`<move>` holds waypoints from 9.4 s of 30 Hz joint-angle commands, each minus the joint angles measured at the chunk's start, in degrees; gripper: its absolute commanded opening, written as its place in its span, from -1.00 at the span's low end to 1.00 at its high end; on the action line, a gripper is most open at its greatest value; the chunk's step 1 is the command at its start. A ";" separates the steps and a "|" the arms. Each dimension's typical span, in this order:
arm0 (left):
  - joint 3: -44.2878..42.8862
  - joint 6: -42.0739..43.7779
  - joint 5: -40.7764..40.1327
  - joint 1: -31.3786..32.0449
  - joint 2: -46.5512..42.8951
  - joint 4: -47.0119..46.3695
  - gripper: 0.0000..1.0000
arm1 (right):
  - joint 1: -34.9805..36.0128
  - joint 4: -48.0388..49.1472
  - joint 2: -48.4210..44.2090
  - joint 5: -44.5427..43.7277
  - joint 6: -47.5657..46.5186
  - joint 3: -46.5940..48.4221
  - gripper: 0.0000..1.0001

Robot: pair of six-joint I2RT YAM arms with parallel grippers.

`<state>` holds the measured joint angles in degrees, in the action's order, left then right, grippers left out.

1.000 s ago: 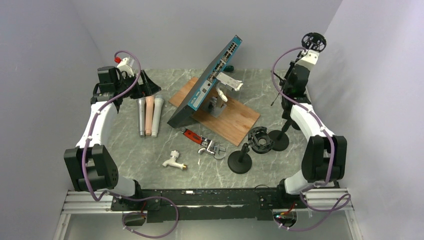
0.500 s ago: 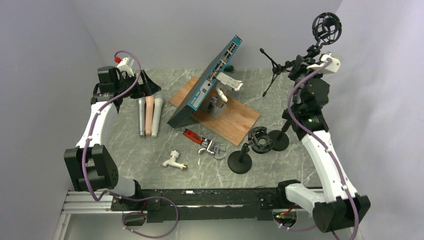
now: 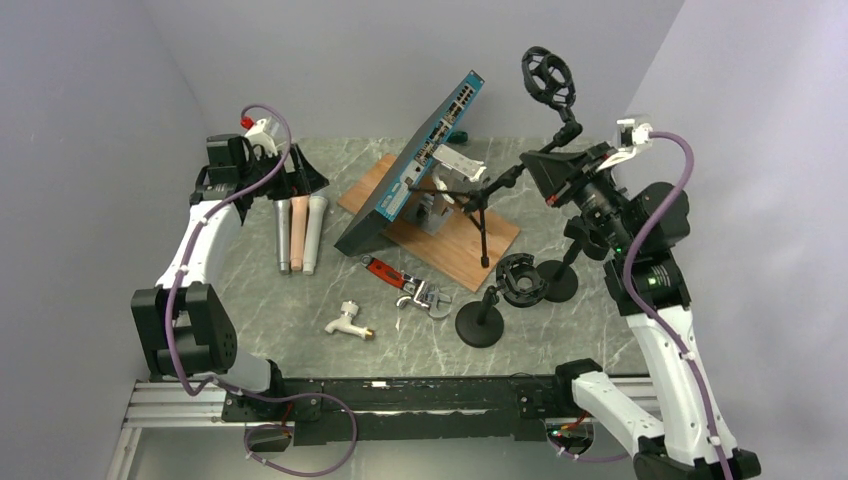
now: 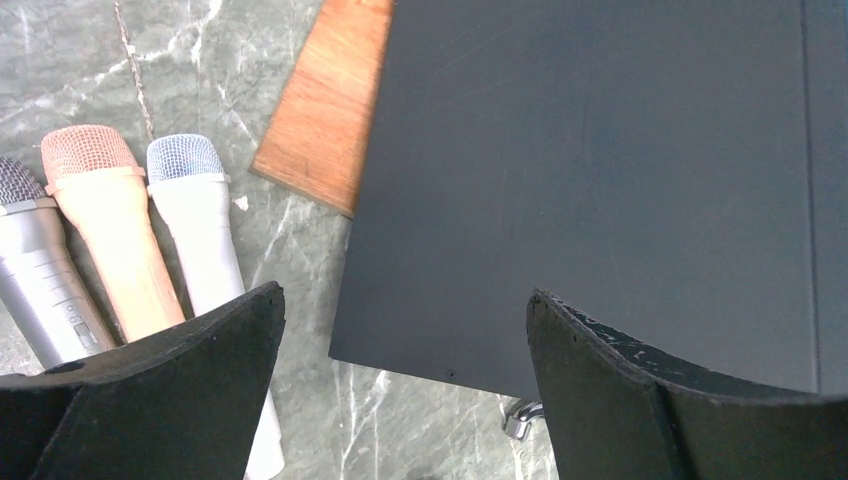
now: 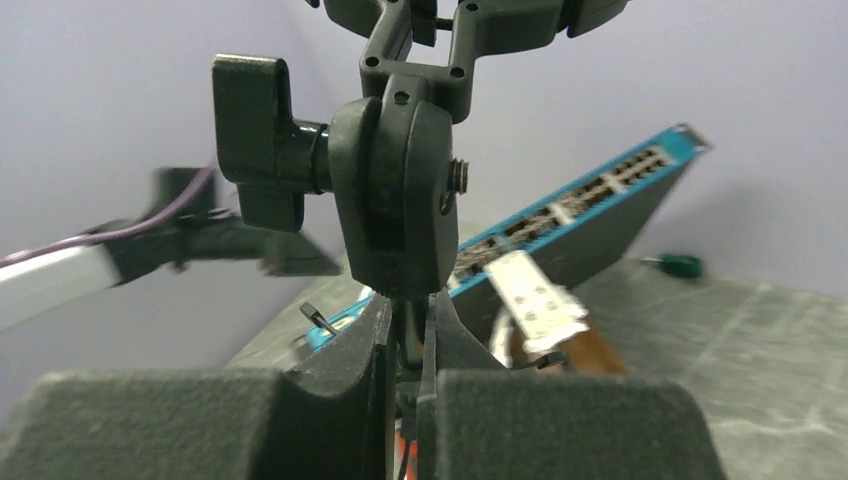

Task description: Remove the microphone from the stand

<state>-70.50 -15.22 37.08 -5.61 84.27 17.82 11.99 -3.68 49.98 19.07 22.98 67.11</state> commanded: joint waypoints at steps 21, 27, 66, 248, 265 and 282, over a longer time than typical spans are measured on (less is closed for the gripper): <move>2.43 -4.32 -5.05 4.33 -10.42 1.84 0.85 | 27.51 -2.50 -5.85 -1.82 12.32 -15.96 -1.00; 11.55 -9.37 -0.43 4.63 -25.38 0.06 0.88 | 44.37 -10.71 1.60 -29.66 13.32 -12.92 -1.00; 52.47 -29.98 -15.04 48.77 -58.47 -24.47 0.61 | 70.70 33.50 16.90 -64.70 -10.68 -37.99 -1.00; 56.61 -44.22 -32.12 59.48 -48.70 -31.71 -0.25 | 58.57 31.58 14.10 -33.35 -12.17 -34.33 0.16; 73.55 -71.37 -20.99 51.45 -44.08 -61.28 -1.00 | 59.18 35.86 18.85 -33.09 -18.71 -34.00 -1.00; 76.66 -91.31 -26.51 51.49 -61.56 -35.85 -0.17 | 60.24 37.91 19.41 -31.96 -20.97 -35.85 -1.00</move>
<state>-0.56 -104.09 12.95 45.74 29.26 -23.90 71.88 32.47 68.93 -13.41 3.25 31.59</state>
